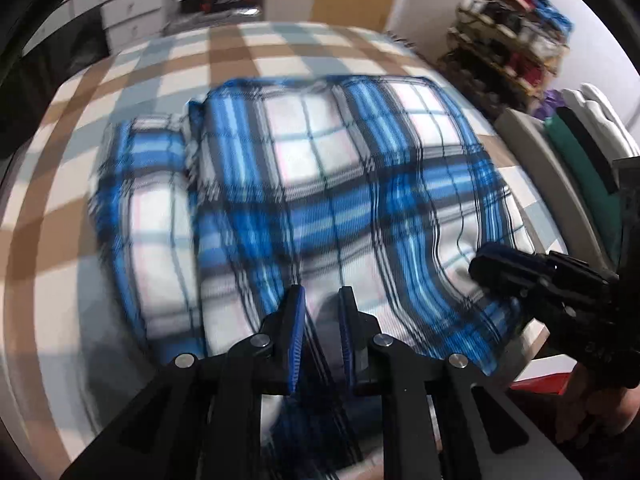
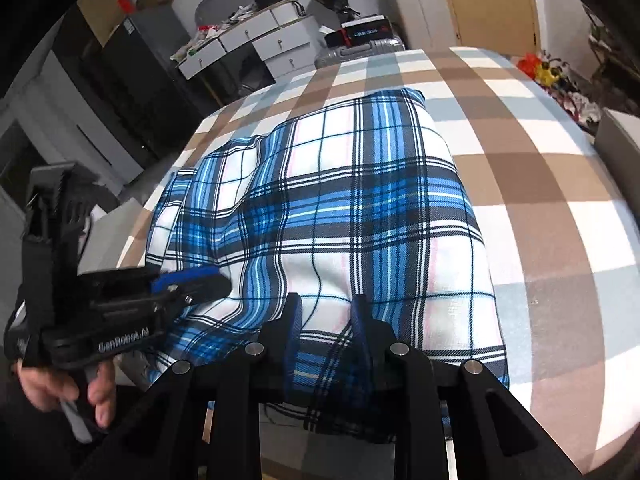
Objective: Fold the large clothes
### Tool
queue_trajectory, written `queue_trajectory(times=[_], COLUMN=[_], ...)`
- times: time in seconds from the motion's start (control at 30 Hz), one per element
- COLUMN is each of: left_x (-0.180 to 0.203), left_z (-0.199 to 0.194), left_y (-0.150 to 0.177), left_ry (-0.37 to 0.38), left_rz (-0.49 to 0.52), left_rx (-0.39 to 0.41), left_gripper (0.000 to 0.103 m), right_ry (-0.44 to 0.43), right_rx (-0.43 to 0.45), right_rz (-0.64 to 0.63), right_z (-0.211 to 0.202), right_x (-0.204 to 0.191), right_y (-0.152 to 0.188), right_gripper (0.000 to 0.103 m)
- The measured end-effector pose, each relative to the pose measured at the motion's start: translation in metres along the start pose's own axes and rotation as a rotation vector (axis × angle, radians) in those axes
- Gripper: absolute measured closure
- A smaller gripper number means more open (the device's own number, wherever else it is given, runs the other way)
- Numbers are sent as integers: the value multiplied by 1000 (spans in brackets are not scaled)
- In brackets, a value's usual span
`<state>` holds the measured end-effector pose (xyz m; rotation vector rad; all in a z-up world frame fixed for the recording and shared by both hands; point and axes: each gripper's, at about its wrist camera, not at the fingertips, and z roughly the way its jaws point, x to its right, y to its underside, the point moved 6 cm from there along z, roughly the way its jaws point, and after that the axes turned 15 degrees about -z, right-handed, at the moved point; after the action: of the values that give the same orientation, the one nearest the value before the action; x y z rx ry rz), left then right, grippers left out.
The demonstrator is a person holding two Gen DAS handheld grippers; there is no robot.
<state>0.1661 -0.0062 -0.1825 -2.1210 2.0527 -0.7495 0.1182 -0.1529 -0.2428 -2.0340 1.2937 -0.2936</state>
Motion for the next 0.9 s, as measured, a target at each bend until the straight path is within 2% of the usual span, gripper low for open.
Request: queue_trajectory(times=[0.1, 0.17, 0.2, 0.27, 0.33, 0.37, 0.43, 0.5, 0.57, 0.67, 0.77, 0.9], left_x=[0, -10, -13, -14, -16, -14, -10, -5, -2, -1, -11, -29], left_z=[-13, -12, -8, -1, -3, -4, -5, -4, -1, 3, 9, 21], left_y=[15, 25, 28, 24, 23, 24, 26, 27, 23, 14, -10, -48], left_ry=[24, -1, 11, 86, 104, 96, 73, 46, 16, -1, -43, -98], left_rz=[-1, -5, -6, -50, -60, -48, 5, 54, 105, 160, 165, 111], left_rx=[-23, -28, -39, -10, -6, -1, 19, 24, 15, -12, -7, 15], left_gripper=[89, 87, 87, 88, 88, 88, 88, 88, 88, 88, 88, 88], right_ry=[4, 44, 53, -28, -75, -61, -10, 63, 97, 72, 2, 28], right_rx=[12, 31, 40, 108, 139, 105, -26, -36, -44, -41, -44, -81], right_rz=[14, 4, -8, 22, 83, 89, 53, -21, -30, 22, 73, 4], right_z=[-5, -15, -20, -38, -47, -41, -17, -14, -11, -10, -3, 17], right_x=[2, 3, 1, 3, 11, 12, 8, -1, -5, -1, -3, -28], right_y=[0, -3, -4, -6, -2, 2, 14, 12, 13, 14, 10, -12], right_gripper=[78, 77, 74, 74, 74, 73, 73, 74, 73, 73, 72, 73])
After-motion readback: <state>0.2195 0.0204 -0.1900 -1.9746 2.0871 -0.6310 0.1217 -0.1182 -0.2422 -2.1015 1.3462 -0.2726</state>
